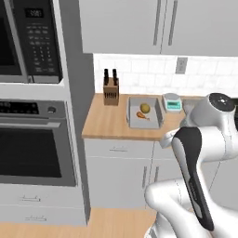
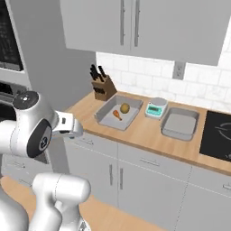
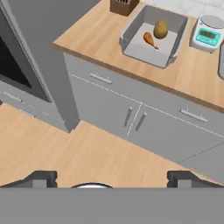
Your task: Place one potato and one chicken drumstick in each tupperware on the nearby counter, to pack two identical lunches.
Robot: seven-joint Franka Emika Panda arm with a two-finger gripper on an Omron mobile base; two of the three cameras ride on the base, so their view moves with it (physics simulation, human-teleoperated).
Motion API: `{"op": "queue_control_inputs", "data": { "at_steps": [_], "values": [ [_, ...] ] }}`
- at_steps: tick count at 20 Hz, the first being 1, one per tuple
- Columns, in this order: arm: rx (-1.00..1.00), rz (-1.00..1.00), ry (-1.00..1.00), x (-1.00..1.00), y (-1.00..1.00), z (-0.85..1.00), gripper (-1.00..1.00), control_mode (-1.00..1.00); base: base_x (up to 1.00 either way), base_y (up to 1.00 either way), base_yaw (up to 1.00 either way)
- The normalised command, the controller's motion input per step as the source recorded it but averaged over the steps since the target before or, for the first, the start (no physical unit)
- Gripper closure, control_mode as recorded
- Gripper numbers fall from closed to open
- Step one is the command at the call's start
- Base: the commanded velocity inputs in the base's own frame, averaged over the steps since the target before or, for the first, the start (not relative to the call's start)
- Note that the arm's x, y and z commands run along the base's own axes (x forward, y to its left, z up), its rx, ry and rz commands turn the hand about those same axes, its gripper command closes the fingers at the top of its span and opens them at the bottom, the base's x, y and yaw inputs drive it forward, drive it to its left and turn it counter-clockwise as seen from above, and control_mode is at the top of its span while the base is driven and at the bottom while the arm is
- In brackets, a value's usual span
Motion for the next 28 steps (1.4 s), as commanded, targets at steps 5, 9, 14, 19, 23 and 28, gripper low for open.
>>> {"op": "queue_control_inputs", "data": {
  "at_steps": [5, 9, 14, 19, 23, 28],
  "values": [
    [0.0, 0.0, 0.0, 0.0, 0.0, 0.0, -1.0, 1.0, -0.66, 0.95, 0.28],
    [0.0, 0.0, 0.0, 0.0, 0.0, 0.0, -1.0, 1.0, -0.13, 1.0, 0.7],
    [0.0, 0.0, 0.0, 0.0, 0.0, 0.0, -1.0, 1.0, -0.02, 1.0, 0.69],
    [0.0, 0.0, 0.0, 0.0, 0.0, 0.0, -1.0, 1.0, 0.06, 1.0, 0.52],
    [0.0, 0.0, 0.0, 0.0, 0.0, 0.0, -1.0, 1.0, 0.71, 1.0, 0.21],
    [0.0, 0.0, 0.0, 0.0, 0.0, 0.0, -1.0, 1.0, 0.81, 1.0, -0.03]
  ]
}}
